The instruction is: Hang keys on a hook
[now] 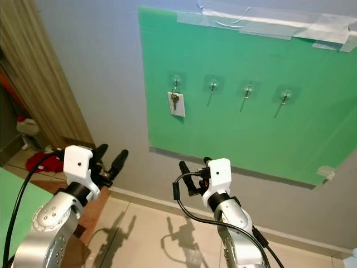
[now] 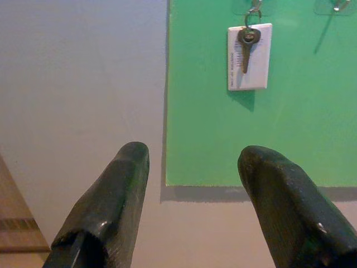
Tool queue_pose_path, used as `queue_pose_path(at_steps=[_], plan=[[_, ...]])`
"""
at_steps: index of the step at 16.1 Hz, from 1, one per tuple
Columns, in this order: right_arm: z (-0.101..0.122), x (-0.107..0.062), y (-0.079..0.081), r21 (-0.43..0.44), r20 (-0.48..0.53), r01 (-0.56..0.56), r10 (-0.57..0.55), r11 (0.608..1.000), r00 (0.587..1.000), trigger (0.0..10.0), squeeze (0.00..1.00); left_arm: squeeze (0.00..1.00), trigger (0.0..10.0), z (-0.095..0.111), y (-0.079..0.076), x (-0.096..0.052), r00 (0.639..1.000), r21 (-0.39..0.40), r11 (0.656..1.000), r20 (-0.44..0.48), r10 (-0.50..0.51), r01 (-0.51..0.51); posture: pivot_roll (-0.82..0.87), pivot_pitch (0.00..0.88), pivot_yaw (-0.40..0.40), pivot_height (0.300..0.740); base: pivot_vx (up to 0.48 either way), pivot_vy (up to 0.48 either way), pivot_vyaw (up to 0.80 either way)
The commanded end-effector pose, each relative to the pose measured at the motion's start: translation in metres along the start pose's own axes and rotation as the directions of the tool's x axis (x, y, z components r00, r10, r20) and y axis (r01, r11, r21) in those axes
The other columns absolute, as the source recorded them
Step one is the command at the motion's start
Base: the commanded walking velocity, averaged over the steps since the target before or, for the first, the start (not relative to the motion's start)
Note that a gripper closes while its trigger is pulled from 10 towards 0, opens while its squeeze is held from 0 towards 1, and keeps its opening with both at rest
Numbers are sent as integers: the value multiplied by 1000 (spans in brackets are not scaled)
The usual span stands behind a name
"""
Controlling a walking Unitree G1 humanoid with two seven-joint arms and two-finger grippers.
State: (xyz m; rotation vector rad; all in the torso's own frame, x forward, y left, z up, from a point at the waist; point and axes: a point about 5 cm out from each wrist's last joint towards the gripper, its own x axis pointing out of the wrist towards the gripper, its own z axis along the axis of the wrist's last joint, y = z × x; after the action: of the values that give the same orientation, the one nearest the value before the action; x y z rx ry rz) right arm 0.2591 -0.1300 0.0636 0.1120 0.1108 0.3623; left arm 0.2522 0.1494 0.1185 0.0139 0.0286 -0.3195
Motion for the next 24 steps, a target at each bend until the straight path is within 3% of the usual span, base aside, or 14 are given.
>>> queue_pose_path(at_steps=[1,4,10,13,15,18,24], plan=[[6,2,1,-1,19,-14,14,1000,1000,10000,0,0,10000,9,0,2,1000,8,1000,25,7,-7,-24,0,12,740,0,0,0],[5,4,-3,53,10,24,-24,998,1000,10000,0,0,10000,9,2,-2,999,-7,1000,-21,29,-29,-13,0,12,740,0,250,0],[1,1,2,52,-12,11,-11,999,1000,10000,0,0,10000,7,-1,-2,998,3,1000,-60,17,-17,-9,0,8,740,0,465,0],[1,0,3,46,-16,-1,1,999,1000,10000,0,0,10000,6,5,8,996,21,1000,-91,2,0,-17,0,13,740,0,460,0],[1,0,3,40,-18,0,1,999,1000,10000,0,0,10000,13,6,18,997,23,1000,-81,-13,15,-24,0,19,740,0,0,800],[1,0,1,45,-19,5,-5,999,1000,10000,0,0,10000,11,2,18,997,7,1000,-80,-22,23,-29,0,25,740,0,0,775],[-1,2,3,67,-37,-23,25,997,999,10000,0,0,10000,8,1,20,996,54,998,-93,-18,23,-16,0,21,740,0,0,713]])
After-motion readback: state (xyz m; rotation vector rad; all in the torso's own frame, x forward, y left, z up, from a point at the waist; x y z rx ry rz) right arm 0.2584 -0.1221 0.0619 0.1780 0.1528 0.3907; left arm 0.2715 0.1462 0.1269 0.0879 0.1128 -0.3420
